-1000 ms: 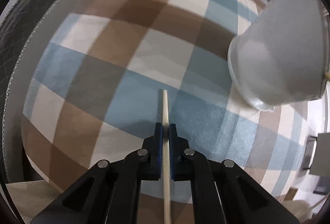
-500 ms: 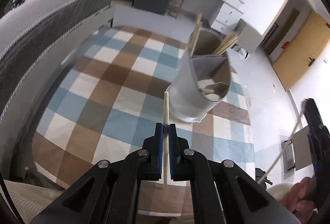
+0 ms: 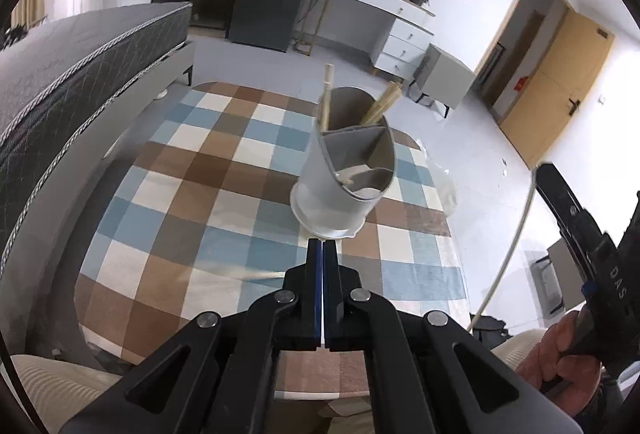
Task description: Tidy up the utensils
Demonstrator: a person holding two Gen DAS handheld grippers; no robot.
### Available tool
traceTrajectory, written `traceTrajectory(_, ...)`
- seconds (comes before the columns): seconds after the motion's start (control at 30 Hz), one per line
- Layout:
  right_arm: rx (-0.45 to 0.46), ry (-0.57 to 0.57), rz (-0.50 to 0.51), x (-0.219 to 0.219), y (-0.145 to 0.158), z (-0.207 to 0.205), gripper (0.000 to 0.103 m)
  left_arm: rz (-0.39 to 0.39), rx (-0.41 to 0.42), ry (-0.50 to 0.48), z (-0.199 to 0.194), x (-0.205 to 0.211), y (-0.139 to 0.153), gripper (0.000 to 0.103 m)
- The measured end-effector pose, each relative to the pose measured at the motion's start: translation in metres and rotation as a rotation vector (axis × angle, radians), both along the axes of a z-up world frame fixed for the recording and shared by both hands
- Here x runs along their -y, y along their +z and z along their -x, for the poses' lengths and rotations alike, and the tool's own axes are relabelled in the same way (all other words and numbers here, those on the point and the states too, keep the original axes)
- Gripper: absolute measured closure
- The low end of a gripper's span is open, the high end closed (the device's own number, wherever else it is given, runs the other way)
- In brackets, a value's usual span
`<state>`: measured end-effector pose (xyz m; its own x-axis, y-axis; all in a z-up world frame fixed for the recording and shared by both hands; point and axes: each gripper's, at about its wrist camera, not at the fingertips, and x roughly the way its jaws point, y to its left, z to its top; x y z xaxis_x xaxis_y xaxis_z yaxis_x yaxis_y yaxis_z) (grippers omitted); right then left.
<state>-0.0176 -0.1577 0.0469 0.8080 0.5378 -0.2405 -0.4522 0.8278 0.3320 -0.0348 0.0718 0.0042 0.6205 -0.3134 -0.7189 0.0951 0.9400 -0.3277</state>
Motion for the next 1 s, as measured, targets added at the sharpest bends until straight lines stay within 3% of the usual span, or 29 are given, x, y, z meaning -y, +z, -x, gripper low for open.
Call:
traceTrajectory(0.17,-0.006,0.007,0.008,0.003,-0.006,-0.003,0.098,-0.081,-0.122,-0.054,-0.02,-0.013,-0.029,0.103)
traceTrajectory(0.2,-0.011,0.008,0.001,0.005,-0.009,-0.004,0.098,-0.115,-0.169,-0.091,-0.026,-0.011,-0.039,0.098)
traceTrajectory(0.27,-0.022,0.005,-0.012,0.008,-0.013,-0.006,0.098,-0.189,-0.252,-0.163,-0.04,-0.003,-0.062,0.064)
traceTrajectory(0.3,-0.03,0.003,-0.02,0.011,-0.016,-0.008,0.098,-0.218,-0.254,-0.184,-0.042,-0.001,-0.067,0.063)
traceTrajectory(0.37,-0.046,0.0,-0.029,0.015,-0.021,-0.012,0.098,-0.343,-0.237,-0.242,-0.051,0.012,-0.084,0.063)
traceTrajectory(0.5,-0.062,-0.002,-0.055,0.024,-0.027,-0.02,0.097,-0.472,-0.261,-0.343,-0.072,0.028,-0.114,0.063)
traceTrajectory(0.77,-0.084,-0.004,-0.089,0.034,-0.035,-0.028,0.097,-0.528,-0.354,-0.514,-0.103,0.045,-0.156,0.063)
traceTrajectory(0.87,-0.097,-0.009,-0.1,0.038,-0.038,-0.032,0.097,-0.486,-0.371,-0.56,-0.109,0.041,-0.16,0.065)
traceTrajectory(0.93,-0.104,-0.01,-0.104,0.04,-0.039,-0.033,0.097,-0.464,-0.383,-0.579,-0.11,0.038,-0.161,0.071)
traceTrajectory(1.0,-0.11,-0.011,-0.108,0.041,-0.04,-0.033,0.097,-0.465,-0.381,-0.608,-0.109,0.039,-0.161,0.085)
